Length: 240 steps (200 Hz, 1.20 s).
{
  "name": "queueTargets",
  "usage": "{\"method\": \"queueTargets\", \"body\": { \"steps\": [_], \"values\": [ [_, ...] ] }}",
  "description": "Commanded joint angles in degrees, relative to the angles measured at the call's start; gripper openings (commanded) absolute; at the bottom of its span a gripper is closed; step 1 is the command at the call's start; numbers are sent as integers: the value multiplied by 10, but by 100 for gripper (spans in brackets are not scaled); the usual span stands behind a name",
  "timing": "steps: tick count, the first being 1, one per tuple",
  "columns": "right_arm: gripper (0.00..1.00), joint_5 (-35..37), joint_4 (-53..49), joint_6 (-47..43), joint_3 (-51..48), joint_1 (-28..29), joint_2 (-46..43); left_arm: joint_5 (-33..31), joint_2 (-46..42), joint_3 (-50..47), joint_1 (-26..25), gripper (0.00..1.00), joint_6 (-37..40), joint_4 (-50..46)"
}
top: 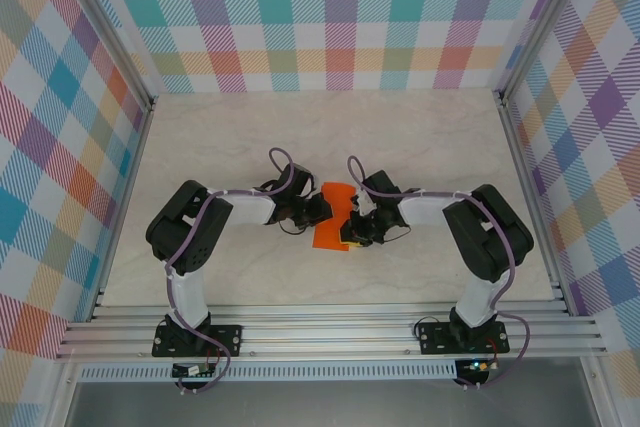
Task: Fold a paper plane with a square sheet of paper (pick it up from the middle)
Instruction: Fold the triangle a second time at the center of the table.
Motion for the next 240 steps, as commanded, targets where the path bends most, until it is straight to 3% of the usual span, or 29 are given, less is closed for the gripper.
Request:
{"method": "queueTargets", "body": {
  "steps": [1, 42, 97, 159, 240],
  "values": [
    [16, 16, -48, 6, -41, 1, 8, -23, 8, 0, -2, 10, 14, -54],
    [15, 13, -30, 16, -35, 1, 14, 30, -24, 2, -10, 24, -11, -25],
    [14, 13, -20, 23, -31, 1, 16, 22, -63, -39, -35, 26, -68, 27],
    [14, 15, -14, 28, -33, 1, 16, 39, -17, -60, -51, 26, -102, 78],
    [13, 33, -40, 11, -42, 1, 0, -102, -18, -40, -23, 24, -33, -55]
  ]
}}
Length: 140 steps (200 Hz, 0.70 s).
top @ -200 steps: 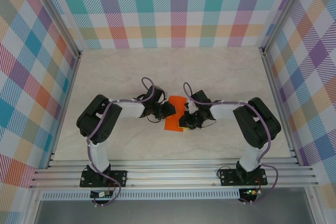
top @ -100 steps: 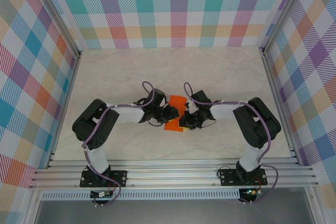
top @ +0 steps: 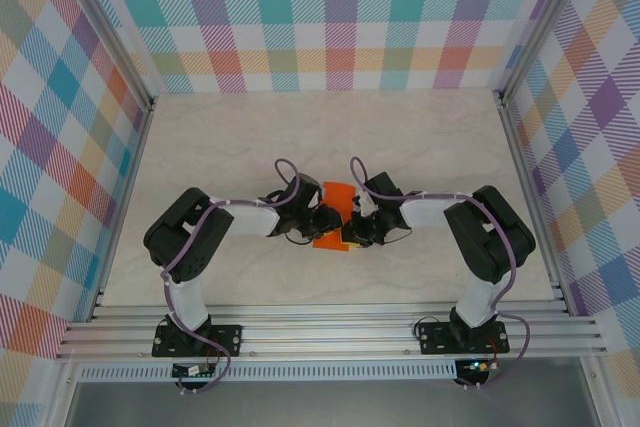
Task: Fold a paper plane with a square sheet of paper (pick it up from the middle)
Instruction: Fold the triangle a second time at the center of the table.
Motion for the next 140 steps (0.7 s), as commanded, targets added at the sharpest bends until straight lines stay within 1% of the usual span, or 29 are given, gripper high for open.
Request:
{"method": "queueTargets", "body": {
  "steps": [1, 36, 93, 123, 140],
  "values": [
    [13, 33, -66, -5, -28, 3, 5, -87, 9, -4, 23, 24, 37, -82],
    [13, 30, -65, -8, -31, 3, -2, -72, 22, 6, 58, 24, 50, -65],
    [14, 17, -67, -14, -25, 3, -7, -51, 23, 29, 102, 26, 67, -77],
    [16, 8, -70, -16, -8, 3, -18, -23, -4, 29, 104, 28, 67, -72],
    [18, 5, -80, -19, 13, 3, -28, -12, -35, 27, 104, 30, 67, -77]
  ]
}}
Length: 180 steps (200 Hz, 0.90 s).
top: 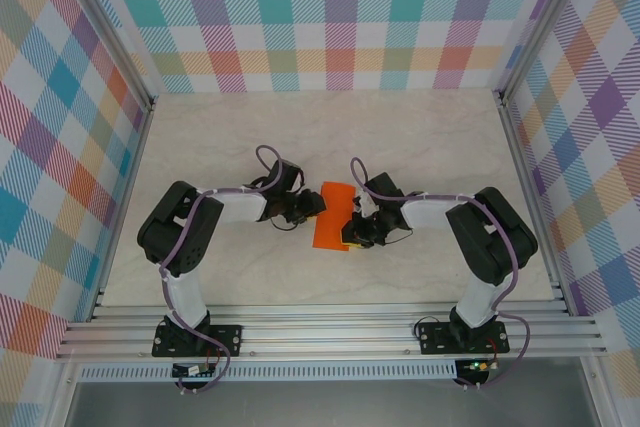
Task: Fold a paper plane with a square sheet of paper (pick it up from the middle)
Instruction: Fold the triangle a second time at the center of the table, then turn over the paper at the center of the table.
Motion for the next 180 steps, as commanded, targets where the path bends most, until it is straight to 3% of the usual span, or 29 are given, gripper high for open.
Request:
{"method": "queueTargets", "body": {
  "steps": [1, 38, 59, 85, 180],
  "values": [
    [18, 5, -68, -14, 17, 3, -18, -16, -40, 2, 16, 30, 14, -40],
    [28, 16, -82, -14, 50, 2, -59, -9, -100, 9, -11, 30, 23, -66],
    [39, 58, -104, -10, 57, 3, -79, -7, -99, 17, -36, 28, 32, -76],
    [43, 88, -117, -6, 58, 3, -82, -6, -78, 18, -50, 23, 27, -71],
    [46, 92, -87, 22, 69, 2, -22, 8, -4, 29, -56, 16, 22, -49]
  ]
}}
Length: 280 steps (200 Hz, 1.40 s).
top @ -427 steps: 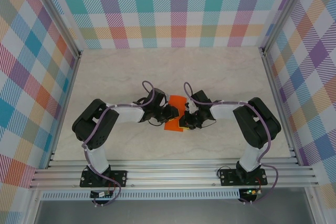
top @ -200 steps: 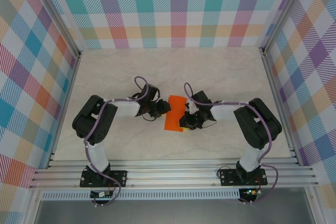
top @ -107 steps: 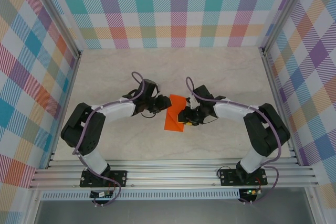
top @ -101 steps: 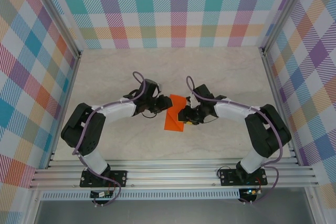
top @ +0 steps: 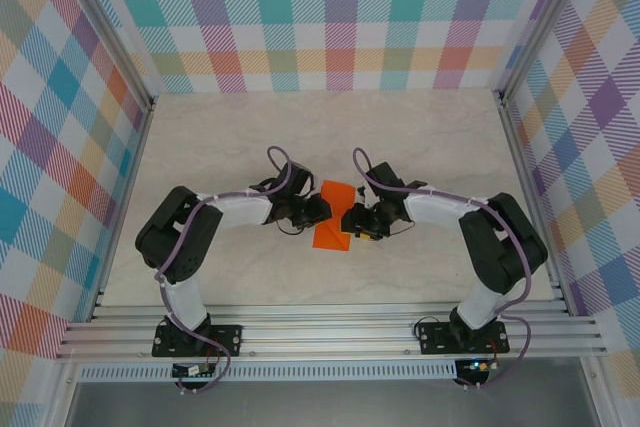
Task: Fold a paper plane with a square sheet of paper (pick it up from the middle)
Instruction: Turn over the paper at the center of the table.
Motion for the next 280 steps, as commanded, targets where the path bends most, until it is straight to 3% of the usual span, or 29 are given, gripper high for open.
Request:
{"method": "queueTargets", "body": {
  "steps": [1, 96, 194, 280],
  "values": [
    [46, 6, 9, 12, 17, 2, 14, 10, 16, 15, -6, 16, 6, 0],
    [46, -1, 25, 20, 37, 2, 57, 0, 22, -5, -6, 15, 7, -2],
    [37, -29, 61, 36, 32, 2, 67, -1, 20, -10, -6, 15, 7, -2],
    [36, -34, 74, 43, 24, -1, 63, -3, 19, -11, -6, 15, 7, -3]
  ]
}}
